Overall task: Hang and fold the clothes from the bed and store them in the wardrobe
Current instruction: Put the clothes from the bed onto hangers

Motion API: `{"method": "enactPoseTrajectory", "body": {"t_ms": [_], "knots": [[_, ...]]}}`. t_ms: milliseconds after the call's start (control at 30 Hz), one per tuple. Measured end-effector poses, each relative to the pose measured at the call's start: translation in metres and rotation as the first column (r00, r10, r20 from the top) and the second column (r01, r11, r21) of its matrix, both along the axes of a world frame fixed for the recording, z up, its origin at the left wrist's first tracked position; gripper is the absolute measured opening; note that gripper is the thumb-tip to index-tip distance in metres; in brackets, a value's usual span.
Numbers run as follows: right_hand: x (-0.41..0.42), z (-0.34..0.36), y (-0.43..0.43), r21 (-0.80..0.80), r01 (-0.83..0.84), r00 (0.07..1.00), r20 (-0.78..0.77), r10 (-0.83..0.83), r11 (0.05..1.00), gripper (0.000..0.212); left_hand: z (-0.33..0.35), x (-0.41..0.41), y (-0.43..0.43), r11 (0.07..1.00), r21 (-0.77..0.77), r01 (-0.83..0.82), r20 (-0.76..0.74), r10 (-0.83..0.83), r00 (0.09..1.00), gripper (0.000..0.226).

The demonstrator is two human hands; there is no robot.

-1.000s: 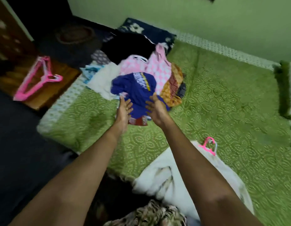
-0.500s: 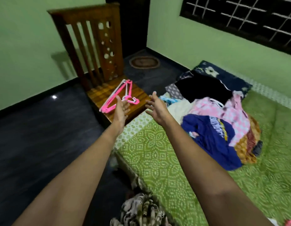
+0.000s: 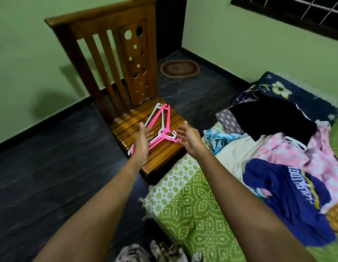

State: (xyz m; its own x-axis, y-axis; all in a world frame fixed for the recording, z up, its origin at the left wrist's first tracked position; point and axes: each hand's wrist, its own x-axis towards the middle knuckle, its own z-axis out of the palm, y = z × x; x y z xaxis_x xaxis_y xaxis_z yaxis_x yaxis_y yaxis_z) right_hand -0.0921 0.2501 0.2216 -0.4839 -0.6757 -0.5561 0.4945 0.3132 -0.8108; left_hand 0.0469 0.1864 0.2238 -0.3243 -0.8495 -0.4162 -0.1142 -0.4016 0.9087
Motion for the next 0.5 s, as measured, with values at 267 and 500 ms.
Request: {"method": "enactPoseTrajectory", "body": {"t_ms": [267,500], "knots": [[-0.028,-0.090,-0.075,0.180,0.117,0.992,0.017,-0.122,0.977,0.042,-0.099,-0.040,-0.100,0.991,0.010,0.134,0.182,-0.133,0.974,0.026],[-0.036,-0.170,-0.122,0.416,0.301,0.937,0.036,-0.347,0.858,0.031,-0.177,-0.060,-0.167,0.866,-0.037,0.499,0.468,-0.426,0.774,0.021]]}}
